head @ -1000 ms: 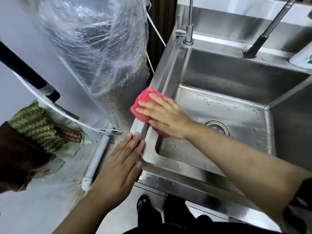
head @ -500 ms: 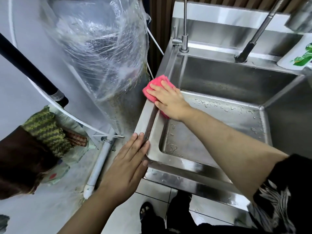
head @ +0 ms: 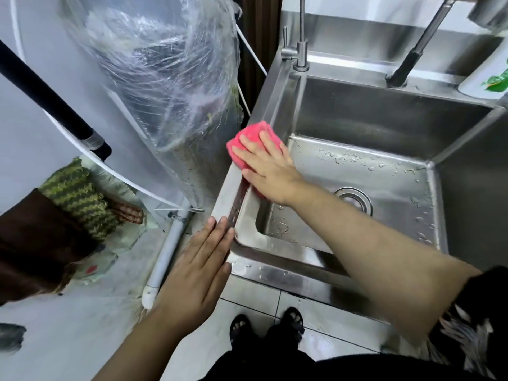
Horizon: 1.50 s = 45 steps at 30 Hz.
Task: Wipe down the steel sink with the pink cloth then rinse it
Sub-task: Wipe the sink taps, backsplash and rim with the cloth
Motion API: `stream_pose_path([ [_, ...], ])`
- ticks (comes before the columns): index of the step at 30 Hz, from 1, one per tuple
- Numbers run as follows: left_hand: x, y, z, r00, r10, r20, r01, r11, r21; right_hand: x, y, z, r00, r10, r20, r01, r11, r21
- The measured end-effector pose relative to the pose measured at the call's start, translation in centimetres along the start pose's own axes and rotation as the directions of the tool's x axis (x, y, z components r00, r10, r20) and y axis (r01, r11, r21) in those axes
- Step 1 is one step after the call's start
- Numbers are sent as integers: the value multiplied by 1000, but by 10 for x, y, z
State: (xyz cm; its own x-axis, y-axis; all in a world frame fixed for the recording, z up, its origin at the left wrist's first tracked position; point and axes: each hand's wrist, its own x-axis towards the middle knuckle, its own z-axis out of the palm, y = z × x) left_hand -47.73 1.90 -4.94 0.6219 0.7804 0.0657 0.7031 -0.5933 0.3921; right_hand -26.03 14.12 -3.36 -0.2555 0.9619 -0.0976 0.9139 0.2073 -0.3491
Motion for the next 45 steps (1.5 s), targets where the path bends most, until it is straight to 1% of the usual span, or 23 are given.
stream_pose_path([
  [1, 0, 1, 1, 1000, -9, -4, 9, 1000, 1, -12, -7, 7, 999, -38, -16, 38, 999, -11],
  [3, 0, 2, 2, 1000, -10, -2, 10, 1000, 22, -40, -14, 18, 980, -193, -55, 193, 981, -3],
  [4, 0, 1, 1, 1000, -7, 2, 7, 999, 35, -46, -12, 20, 967, -252, -48, 252, 968, -2],
  [5, 0, 0, 1, 1000, -5, 5, 5, 999, 45, -45, -6, 17, 960, -279, -32, 279, 960, -18],
  [6, 1, -2, 1, 1000, 0, 7, 0, 999, 50, -37, 0, 13, 962, -270, -25, 269, 962, -53],
  [8, 1, -2, -1, 1000, 8, 26, -9, 999, 41, -18, 6, 6, 985, -171, -24, 169, 982, -85],
  [11, 2, -5, -4, 999, 27, 33, -25, 999, -46, -3, -2, 4, 999, -17, -36, 17, 1000, 19],
  [13, 4, -12, -15, 999, 38, 20, -35, 990, -140, -12, -10, 7, 998, 4, -65, -2, 999, 39],
  [14, 9, -20, -24, 998, 56, 0, -55, 986, -157, -20, -13, 6, 997, 4, -80, 1, 998, 56],
  [17, 33, -54, -54, 992, 107, -61, -116, 978, -173, -43, -25, 6, 989, 11, -145, 18, 981, 193],
  [18, 46, -61, -57, 993, 94, -76, -107, 974, -201, -49, -28, 5, 992, 0, -128, 28, 976, 214],
  [20, 77, -75, -62, 993, 96, -62, -110, 948, -299, -56, -42, 3, 997, 15, -80, -2, 985, 170],
  [23, 122, -90, -55, 976, 216, -9, -204, 903, -378, -68, -71, -6, 988, 152, -32, -147, 981, 131],
  [24, 136, -93, -50, 960, 279, 18, -253, 894, -370, -77, -79, -8, 979, 204, 4, -202, 968, 151],
  [26, 157, -92, -41, 900, 429, 81, -384, 865, -323, -103, -101, -4, 943, 327, 59, -333, 926, 179],
  [27, 163, -91, -36, 856, 506, 106, -460, 839, -292, -116, -114, 2, 916, 400, 27, -400, 905, 147],
  [29, 171, -89, -27, 766, 630, 133, -597, 772, -219, -138, -138, 18, 847, 509, -155, -514, 858, 13],
  [31, 177, -91, -22, 719, 680, 141, -660, 732, -166, -145, -150, 34, 771, 572, -280, -607, 793, -51],
  [33, 180, -98, -19, 698, 701, 146, -685, 713, -148, -140, -157, 51, 735, 584, -346, -633, 773, -40],
  [36, 183, -103, -15, 682, 721, 124, -705, 693, -149, -119, -164, 58, 711, 587, -387, -639, 769, -7],
  [40, 184, -104, -11, 680, 726, 102, -710, 687, -154, -89, -156, 52, 686, 632, -360, -678, 735, -1],
  [42, 183, -105, -10, 682, 724, 99, -707, 688, -163, -98, -157, 50, 694, 645, -320, -683, 730, -12],
  [45, 182, -104, -10, 690, 717, 96, -699, 695, -170, -128, -170, 58, 722, 605, -337, -655, 754, -48],
])
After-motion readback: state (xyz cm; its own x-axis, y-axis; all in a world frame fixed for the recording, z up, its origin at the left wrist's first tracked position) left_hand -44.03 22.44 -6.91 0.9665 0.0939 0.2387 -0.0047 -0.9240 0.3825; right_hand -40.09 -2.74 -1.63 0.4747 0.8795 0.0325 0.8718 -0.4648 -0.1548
